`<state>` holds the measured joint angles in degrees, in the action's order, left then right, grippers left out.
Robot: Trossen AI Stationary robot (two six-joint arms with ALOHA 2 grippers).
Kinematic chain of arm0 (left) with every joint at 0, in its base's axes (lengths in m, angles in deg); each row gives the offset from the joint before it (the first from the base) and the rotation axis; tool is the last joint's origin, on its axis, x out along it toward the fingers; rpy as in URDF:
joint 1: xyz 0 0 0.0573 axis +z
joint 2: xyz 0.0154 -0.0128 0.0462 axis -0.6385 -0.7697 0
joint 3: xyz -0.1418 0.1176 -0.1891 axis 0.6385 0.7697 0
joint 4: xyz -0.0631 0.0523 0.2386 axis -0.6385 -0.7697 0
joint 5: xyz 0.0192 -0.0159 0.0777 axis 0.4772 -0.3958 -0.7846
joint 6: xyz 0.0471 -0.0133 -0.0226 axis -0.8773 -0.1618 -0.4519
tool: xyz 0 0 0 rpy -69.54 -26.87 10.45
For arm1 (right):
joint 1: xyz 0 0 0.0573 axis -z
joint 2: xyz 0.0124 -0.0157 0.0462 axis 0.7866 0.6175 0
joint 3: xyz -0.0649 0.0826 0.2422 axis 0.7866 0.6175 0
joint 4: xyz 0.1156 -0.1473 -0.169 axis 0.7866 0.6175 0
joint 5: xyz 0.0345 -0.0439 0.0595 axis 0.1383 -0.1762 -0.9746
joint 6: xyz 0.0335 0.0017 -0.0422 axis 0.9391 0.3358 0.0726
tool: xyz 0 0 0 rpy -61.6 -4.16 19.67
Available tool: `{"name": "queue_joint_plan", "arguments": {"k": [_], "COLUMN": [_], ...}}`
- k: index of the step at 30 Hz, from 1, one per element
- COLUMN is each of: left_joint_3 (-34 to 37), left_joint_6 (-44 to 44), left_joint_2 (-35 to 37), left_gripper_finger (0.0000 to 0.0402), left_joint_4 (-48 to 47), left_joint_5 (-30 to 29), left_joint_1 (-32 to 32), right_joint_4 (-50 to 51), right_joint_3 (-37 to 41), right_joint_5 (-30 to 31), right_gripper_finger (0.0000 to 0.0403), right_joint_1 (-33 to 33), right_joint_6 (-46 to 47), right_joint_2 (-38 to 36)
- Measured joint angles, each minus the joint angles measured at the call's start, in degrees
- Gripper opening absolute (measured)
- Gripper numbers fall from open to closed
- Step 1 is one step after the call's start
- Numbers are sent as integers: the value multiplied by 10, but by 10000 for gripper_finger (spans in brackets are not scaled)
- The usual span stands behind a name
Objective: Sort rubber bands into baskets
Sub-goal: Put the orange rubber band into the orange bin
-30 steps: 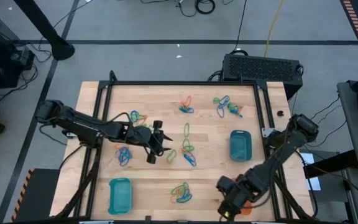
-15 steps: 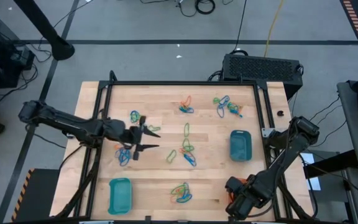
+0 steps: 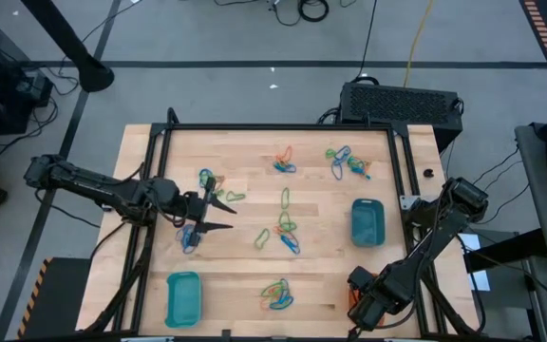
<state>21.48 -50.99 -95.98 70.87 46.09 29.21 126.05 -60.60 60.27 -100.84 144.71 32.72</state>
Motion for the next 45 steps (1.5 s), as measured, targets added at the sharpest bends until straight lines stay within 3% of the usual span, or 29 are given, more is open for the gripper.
{"name": "queue_joint_plan", "arguments": {"k": [20,35,45], "left_joint_3": [0,0,0], "left_joint_6": [1,1,5], "left_joint_2": [-27,-27,-28], "left_gripper_finger": [183,183,183], "left_joint_4": [0,-2,-15], "left_joint_5": [-3,-3,-1], "left_joint_1": [16,16,15], "right_joint_4": [18,22,-41], "right_joint_3": [0,-1,-6], "right_joint_5": [0,0,1], "right_gripper_finger": [3,135,150], "right_joint_1": [21,20,40], "right_joint_6": [0,-1,-26], "right_joint_2": [-34,-34,-34]}}
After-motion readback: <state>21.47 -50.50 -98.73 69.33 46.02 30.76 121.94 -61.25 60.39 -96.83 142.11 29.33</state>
